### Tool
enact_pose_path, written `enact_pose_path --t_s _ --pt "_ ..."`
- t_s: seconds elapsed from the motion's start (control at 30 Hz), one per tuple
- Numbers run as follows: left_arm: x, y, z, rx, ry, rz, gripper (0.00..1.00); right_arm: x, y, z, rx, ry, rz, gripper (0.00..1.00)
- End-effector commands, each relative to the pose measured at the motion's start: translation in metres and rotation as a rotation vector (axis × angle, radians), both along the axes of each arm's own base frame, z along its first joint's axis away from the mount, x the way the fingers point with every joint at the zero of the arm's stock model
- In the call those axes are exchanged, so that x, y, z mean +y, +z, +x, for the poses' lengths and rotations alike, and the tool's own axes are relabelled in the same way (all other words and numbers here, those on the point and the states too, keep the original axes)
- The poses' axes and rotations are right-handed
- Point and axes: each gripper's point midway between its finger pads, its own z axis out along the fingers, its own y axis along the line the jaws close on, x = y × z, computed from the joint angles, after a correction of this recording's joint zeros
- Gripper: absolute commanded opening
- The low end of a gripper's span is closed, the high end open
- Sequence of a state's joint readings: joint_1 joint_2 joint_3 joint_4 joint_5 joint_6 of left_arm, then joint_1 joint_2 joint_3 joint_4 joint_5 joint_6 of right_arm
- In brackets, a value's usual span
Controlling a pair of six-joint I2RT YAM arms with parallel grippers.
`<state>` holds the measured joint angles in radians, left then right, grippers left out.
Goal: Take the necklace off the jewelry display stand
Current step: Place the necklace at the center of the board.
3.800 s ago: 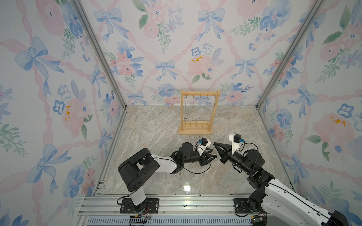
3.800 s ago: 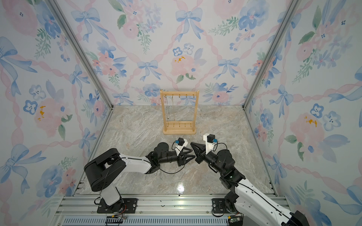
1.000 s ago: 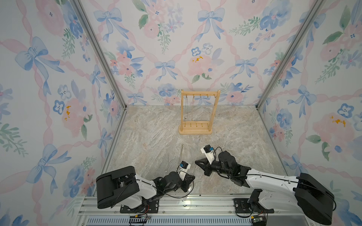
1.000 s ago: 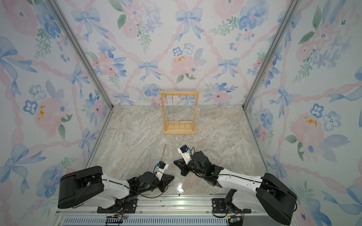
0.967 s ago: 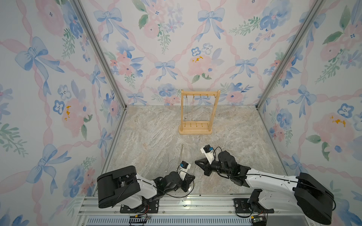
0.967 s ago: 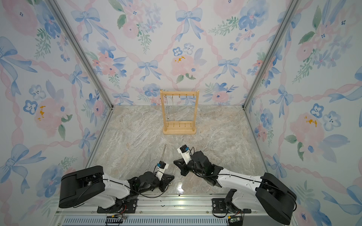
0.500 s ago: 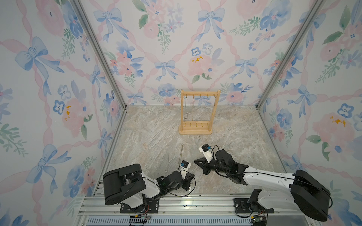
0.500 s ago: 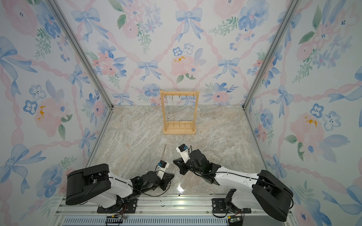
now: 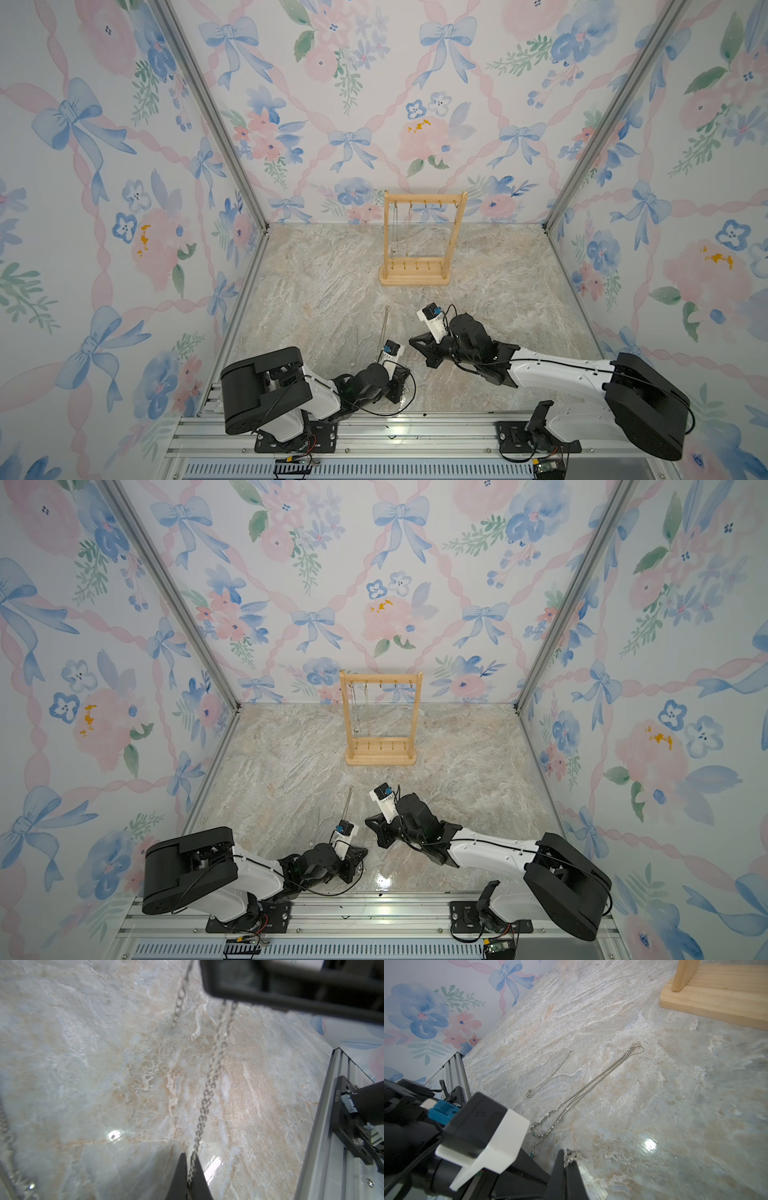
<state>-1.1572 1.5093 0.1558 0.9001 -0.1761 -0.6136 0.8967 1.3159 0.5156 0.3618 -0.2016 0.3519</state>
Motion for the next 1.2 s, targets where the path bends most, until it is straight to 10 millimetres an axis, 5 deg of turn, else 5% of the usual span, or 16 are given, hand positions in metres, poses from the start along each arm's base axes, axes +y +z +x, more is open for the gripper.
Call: enact_pose_path --t_s 0.0,0.67,1.17 --pt "0.008 -0.014 0.000 0.001 0.003 0.073 0.07 0.004 0.011 0.012 -0.019 -0.028 0.025 0.00" --pt "0.007 -0.017 0.003 0.003 0.016 0.093 0.18 0.010 -0.007 0.017 0.038 -0.041 -0.011 0.00" --pt "0.010 0.009 0.004 -0.029 0.027 0.030 0.32 0.011 -0.011 0.020 0.053 -0.053 -0.024 0.00"
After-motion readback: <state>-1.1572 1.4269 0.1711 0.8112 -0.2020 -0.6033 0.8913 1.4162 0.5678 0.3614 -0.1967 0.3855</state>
